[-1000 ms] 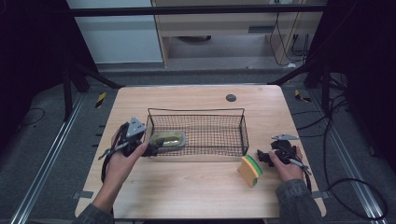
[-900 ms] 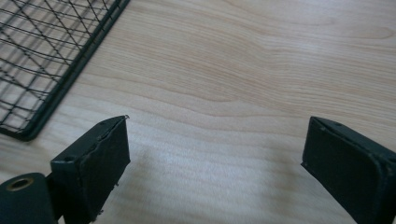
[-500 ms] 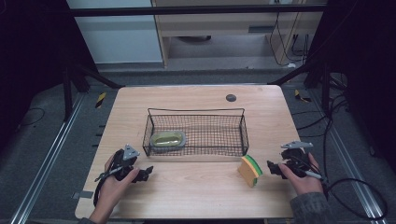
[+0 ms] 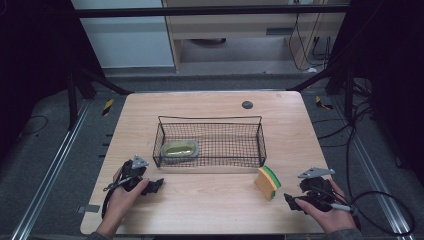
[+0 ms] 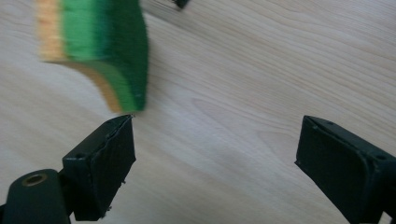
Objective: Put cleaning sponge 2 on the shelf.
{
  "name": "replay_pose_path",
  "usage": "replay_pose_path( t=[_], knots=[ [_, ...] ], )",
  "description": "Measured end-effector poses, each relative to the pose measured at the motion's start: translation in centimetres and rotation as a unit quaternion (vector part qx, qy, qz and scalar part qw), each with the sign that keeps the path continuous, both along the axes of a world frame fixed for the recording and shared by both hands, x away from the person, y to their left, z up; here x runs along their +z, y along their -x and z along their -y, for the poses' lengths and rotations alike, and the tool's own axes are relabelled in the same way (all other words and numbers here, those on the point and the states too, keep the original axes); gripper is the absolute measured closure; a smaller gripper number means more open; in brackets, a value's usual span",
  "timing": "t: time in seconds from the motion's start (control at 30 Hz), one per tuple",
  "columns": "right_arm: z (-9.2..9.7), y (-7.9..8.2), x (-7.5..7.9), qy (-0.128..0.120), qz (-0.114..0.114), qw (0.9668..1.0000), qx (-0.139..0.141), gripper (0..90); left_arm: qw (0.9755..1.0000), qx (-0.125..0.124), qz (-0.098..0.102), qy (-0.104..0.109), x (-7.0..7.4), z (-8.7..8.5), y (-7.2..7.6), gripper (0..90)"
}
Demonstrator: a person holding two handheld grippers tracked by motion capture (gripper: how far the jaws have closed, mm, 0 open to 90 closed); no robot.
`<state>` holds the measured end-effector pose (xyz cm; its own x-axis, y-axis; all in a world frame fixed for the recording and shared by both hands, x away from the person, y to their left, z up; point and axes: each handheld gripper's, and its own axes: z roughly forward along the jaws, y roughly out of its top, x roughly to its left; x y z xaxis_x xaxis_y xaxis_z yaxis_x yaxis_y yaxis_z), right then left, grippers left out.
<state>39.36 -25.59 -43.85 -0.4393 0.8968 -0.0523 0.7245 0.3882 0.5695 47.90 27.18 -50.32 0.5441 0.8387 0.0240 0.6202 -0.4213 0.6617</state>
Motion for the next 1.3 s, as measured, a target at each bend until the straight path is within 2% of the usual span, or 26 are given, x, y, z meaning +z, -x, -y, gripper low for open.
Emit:
replay_pose_path(
  t=[0.13, 0.27, 0.4, 0.53, 0.67, 0.77, 0.9, 1.07, 1.17, 1.23, 1.3],
  knots=[
    [-1.0, 0.4, 0.6, -0.002, -0.004, 0.9998, 0.017, 10.8, 0.9998, 0.001, 0.014, 0.011, -0.3, -0.1, -0.1, 0.0],
    [-1.8, 0.5, 1.4, -0.006, 0.001, 0.9995, 0.031, 10.3, 0.9996, 0.001, 0.024, 0.017, -0.5, -0.1, -0.1, 0.0],
    [-2.7, 0.3, 2.3, -0.01, -0.003, 0.999, 0.042, 9.9, 0.9994, -0.001, 0.027, 0.019, -0.6, -0.1, -0.1, 0.0],
    [-4.1, -0.5, 3.1, -0.008, -0.012, 0.9983, 0.056, 10.8, 0.9994, -0.001, 0.027, 0.019, -0.6, -0.1, -0.1, 0.0],
    [-6.0, -2.1, 3.3, -0.004, -0.031, 0.9978, 0.059, 14.5, 0.9995, -0.001, 0.027, 0.019, -0.6, -0.1, -0.1, 0.0],
    [-7.2, -3.6, 2.7, 0.012, -0.056, 0.997, 0.053, 21.3, 0.9995, -0.002, 0.027, 0.018, -0.6, -0.2, -0.1, 0.0],
    [-7.9, -4.9, 1.8, 0.031, -0.074, 0.9957, 0.046, 30.1, 0.9994, -0.001, 0.027, 0.019, -0.6, -0.1, -0.1, 0.0],
    [-7.9, -5.4, 1.4, 0.034, -0.084, 0.9949, 0.045, 42.2, 0.9995, -0.001, 0.027, 0.019, -0.6, -0.1, -0.1, 0.0],
    [-7.7, -5.6, 1.4, 0.03, -0.082, 0.9951, 0.046, 55.4, 0.9995, -0.001, 0.027, 0.019, -0.6, -0.1, -0.1, 0.0],
    [-7.4, -5.7, 1.6, 0.018, -0.08, 0.9955, 0.048, 63.5, 0.9995, -0.001, 0.027, 0.019, -0.6, -0.1, -0.1, 0.0],
    [-7.2, -5.6, 1.9, 0.016, -0.077, 0.9957, 0.049, 64.0, 0.9995, -0.002, 0.027, 0.017, -0.5, -0.2, -0.1, 0.0]
  ],
)
